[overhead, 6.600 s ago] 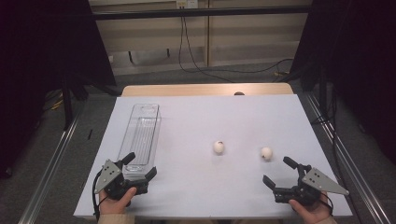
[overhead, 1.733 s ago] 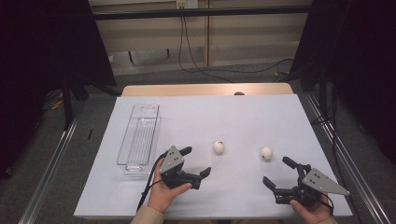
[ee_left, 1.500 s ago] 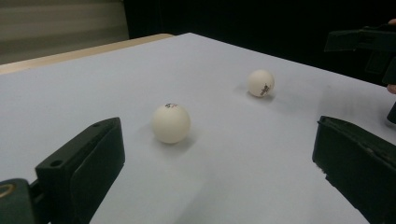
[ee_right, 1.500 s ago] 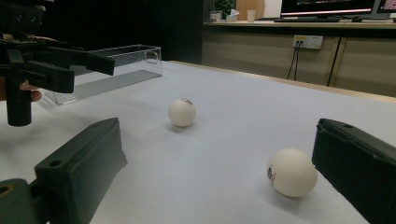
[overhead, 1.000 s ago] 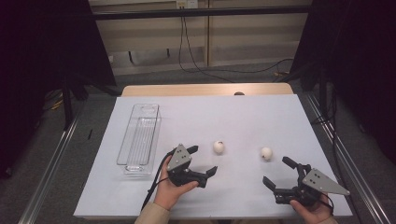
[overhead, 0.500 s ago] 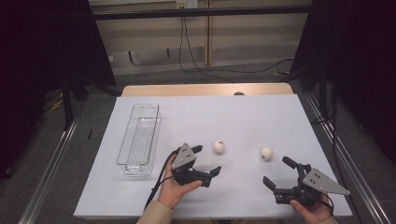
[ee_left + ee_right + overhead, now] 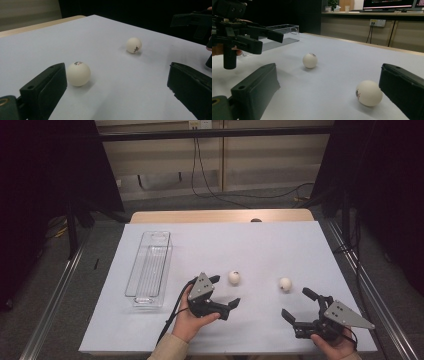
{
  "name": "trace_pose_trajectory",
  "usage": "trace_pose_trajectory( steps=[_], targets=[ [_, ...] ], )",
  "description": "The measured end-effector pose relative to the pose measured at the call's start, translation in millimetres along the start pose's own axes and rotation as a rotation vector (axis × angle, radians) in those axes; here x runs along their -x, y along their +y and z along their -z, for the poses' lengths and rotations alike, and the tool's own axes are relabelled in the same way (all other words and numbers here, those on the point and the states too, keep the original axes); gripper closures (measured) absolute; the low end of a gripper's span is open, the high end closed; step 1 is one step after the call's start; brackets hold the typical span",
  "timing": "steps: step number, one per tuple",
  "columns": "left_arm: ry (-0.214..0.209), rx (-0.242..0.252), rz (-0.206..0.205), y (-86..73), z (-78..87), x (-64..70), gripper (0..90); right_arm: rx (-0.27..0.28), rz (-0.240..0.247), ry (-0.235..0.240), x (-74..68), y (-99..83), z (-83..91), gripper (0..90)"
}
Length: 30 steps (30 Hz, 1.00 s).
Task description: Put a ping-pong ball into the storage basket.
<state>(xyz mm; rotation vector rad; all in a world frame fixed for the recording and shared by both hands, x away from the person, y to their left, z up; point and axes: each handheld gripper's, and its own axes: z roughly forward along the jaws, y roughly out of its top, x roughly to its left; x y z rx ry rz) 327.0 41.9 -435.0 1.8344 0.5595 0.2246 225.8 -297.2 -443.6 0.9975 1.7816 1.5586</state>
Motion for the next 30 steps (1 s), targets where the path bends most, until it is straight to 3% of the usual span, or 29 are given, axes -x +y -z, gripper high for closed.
trace_pose_trajectory(
  steps=[30],
  targets=[
    [-0.031, -0.035, 0.004, 5.0, -19.8, 7.3, 2.8, 0.002, 0.004, 0.004, 0.0, 0.2, 0.0, 1.6]
  ],
)
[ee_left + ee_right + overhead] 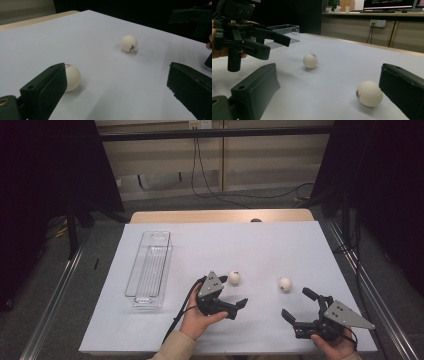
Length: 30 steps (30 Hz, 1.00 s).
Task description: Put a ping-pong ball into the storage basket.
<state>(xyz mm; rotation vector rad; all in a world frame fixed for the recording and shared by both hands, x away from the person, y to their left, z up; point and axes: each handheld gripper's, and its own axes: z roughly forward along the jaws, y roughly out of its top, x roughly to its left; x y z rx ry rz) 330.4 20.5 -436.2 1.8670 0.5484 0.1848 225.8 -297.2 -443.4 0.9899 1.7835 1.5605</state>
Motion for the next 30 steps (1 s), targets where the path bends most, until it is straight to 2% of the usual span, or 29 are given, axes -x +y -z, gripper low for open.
trace_pose_trajectory(
  steps=[30],
  targets=[
    [-0.016, -0.036, -0.002, 4.3, -17.6, 2.9, 3.0, 0.002, 0.000, 0.001, -0.1, 0.2, 0.0, 1.6]
  ],
)
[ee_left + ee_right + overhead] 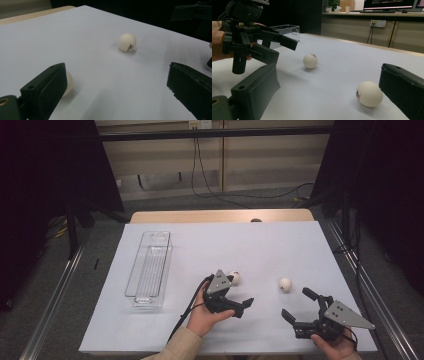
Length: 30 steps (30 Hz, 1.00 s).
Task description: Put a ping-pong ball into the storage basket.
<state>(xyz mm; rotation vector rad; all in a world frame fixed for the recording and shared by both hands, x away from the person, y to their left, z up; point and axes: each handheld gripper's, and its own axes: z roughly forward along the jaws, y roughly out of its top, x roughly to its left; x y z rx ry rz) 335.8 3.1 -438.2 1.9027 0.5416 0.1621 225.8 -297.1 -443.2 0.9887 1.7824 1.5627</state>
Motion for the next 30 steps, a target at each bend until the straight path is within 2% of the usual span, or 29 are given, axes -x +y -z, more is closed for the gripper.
trace_pose_trajectory(
  steps=[19, 30],
  targets=[
    [-0.006, -0.011, 0.012, 3.2, -8.5, 2.0, 3.0, 0.000, 0.001, 0.001, -0.1, 0.1, 0.1, 1.6],
    [-0.015, -0.019, 0.004, 5.3, -13.9, 5.2, 3.1, 0.001, -0.001, 0.002, -0.1, 0.1, 0.1, 1.6]
  ],
)
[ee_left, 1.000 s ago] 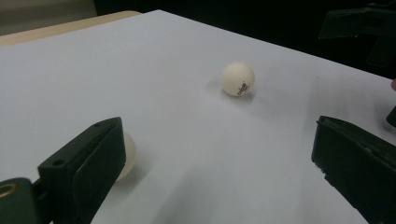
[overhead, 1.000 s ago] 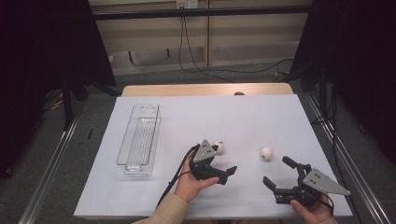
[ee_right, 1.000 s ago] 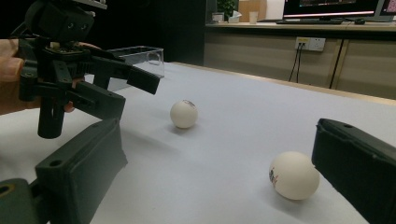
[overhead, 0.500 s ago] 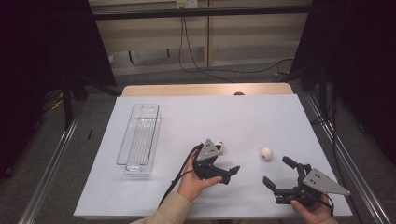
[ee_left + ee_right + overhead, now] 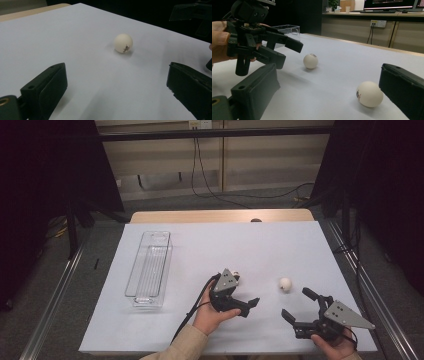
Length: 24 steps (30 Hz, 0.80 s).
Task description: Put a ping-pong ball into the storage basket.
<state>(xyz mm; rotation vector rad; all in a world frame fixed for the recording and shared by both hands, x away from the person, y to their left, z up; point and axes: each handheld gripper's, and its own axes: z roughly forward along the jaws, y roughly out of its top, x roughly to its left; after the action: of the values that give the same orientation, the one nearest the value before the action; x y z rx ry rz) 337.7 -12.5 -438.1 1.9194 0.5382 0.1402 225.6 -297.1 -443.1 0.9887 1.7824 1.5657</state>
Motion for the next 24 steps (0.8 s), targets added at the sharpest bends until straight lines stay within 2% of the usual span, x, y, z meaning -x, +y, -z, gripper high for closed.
trace_pose_trajectory(
  steps=[24],
  targets=[
    [0.003, -0.019, 0.000, 4.0, -10.2, 2.1, 3.7, 0.001, -0.002, 0.000, 0.2, 0.0, 0.0, 1.7]
  ],
)
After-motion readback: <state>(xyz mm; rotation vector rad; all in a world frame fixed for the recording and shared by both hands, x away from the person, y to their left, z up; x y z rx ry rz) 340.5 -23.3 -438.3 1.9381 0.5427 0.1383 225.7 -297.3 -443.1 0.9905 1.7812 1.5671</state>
